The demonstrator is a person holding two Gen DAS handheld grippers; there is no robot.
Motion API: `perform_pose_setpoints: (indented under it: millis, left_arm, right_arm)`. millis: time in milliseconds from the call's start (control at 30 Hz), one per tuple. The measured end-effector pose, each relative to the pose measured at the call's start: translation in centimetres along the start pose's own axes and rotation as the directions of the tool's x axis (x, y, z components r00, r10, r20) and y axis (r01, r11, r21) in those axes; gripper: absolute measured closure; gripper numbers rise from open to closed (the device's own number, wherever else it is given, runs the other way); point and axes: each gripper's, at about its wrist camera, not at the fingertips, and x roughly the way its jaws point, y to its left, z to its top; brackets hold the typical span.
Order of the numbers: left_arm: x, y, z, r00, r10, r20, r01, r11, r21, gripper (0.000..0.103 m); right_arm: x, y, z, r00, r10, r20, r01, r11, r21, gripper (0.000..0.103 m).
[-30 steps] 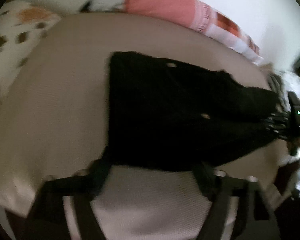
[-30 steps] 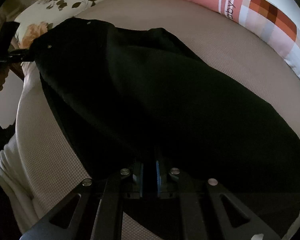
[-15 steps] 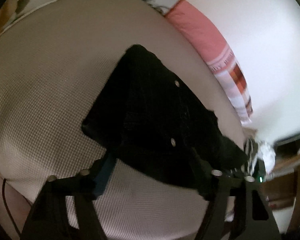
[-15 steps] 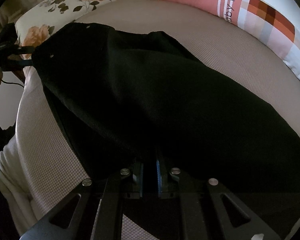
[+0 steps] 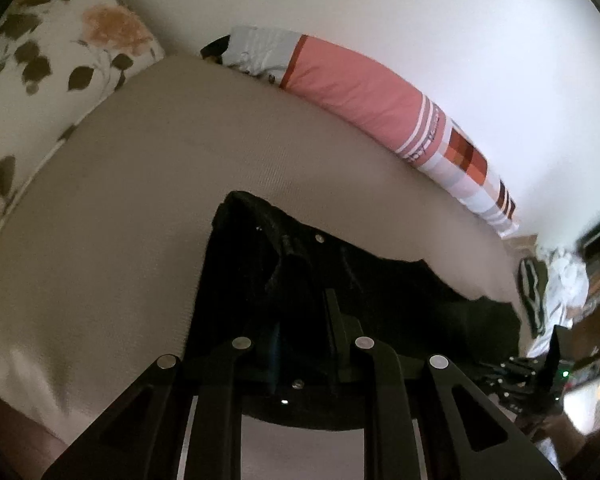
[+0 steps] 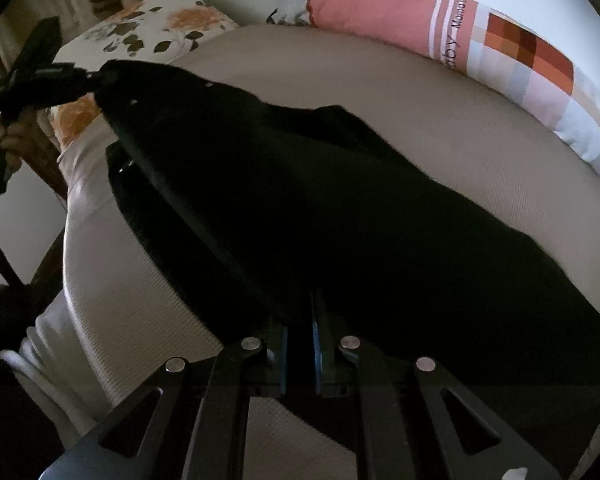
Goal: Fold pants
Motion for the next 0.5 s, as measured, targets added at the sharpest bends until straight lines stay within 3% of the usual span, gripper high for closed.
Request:
perform_pose_setpoints:
  millis: [233, 367, 500]
  left_arm:
    - [2.6, 2.8, -4.2, 0.985, 0.092, -0.146, -0.088, 0.996, 0.033, 0.084]
    - [3.1, 3.2, -5.7, 0.985, 0.112, -0.128, -0.107, 0.993, 0.045, 0.081]
    - [3.3, 1.9, -6.2, 0.976, 0.197, -0.089, -0.186, 0.975, 0.119, 0.070]
  right_arm:
    - [2.2, 0.2, -1.5, 0.997, 0.030, -0.064, -0.028, 0.999, 0.040, 0.094]
    - [2.7, 0.2, -1.8, 0.997, 0.030, -0.074, -0.028, 0.999, 0.031, 0.094]
    - [3.0, -0.3, -1.5, 0.997, 0.037, -0.069, -0.033, 0.998, 0.055, 0.093]
